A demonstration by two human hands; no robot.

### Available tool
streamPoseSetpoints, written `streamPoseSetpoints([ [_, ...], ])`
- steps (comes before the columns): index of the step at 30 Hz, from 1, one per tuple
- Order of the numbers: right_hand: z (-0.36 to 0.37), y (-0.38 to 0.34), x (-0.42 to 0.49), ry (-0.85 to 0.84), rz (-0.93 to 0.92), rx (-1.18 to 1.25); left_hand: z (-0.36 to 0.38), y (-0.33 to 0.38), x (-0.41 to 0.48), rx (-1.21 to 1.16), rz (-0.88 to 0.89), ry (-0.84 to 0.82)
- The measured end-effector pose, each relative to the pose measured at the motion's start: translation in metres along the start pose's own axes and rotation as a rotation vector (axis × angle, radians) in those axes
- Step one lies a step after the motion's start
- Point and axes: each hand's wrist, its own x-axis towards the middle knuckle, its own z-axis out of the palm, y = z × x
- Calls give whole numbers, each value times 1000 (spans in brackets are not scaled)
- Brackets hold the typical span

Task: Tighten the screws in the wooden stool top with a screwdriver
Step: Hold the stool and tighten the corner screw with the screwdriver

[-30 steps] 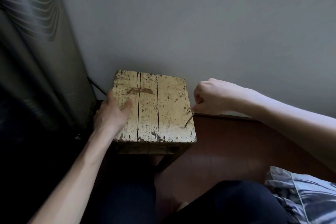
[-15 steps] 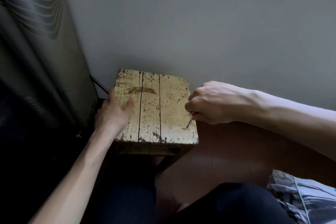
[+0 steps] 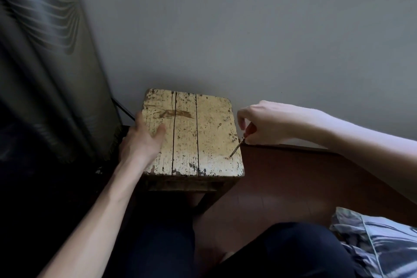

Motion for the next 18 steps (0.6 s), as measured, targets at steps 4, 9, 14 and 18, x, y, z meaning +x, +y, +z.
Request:
streamPoseSetpoints([
  [4,2,1,-6,88,-221,-225,0,0,-1,0,-2,0],
  [9,1,0,0,120,-431,-432,1,-3,3,1,5,-1],
  [14,4,4,6,166,-483,-439,4,-6,6,-6,1,-7],
  [18,7,5,13,171,-350,-309,6,-7,9,22,3,2],
])
